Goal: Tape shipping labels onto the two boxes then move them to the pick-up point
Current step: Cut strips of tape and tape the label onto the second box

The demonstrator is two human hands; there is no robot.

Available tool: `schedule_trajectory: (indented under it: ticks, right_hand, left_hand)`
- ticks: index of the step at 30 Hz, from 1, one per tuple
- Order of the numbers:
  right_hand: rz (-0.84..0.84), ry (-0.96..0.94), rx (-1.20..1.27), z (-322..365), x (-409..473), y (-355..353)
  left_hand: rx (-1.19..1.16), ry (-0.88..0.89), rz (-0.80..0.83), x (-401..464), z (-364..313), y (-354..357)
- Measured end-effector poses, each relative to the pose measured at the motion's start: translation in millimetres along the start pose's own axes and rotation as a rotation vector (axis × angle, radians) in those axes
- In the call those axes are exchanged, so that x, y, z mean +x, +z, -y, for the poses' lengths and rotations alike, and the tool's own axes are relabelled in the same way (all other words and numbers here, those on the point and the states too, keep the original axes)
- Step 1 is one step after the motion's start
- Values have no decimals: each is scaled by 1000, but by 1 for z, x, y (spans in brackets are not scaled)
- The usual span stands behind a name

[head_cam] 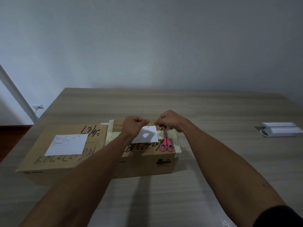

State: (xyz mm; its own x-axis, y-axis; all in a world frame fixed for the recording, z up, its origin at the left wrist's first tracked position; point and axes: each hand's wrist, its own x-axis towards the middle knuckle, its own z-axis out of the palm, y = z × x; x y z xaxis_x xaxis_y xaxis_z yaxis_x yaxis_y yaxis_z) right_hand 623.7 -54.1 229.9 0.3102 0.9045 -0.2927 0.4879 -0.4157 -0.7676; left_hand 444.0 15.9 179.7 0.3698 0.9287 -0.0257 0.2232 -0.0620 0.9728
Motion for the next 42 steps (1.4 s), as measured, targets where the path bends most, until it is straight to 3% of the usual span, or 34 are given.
schedule_trajectory:
  ticks: [14, 25, 42]
  right_hand:
    - [124, 34, -240, -15, 68, -8]
    - [118, 71, -316, -21, 91, -2]
    - [128, 113, -309, -20, 92, -2]
  left_hand:
    - [176, -178, -141, 37, 22, 43]
    - [593, -254, -200, 53, 36, 57]
    - [612, -272, -154, 61, 39, 58]
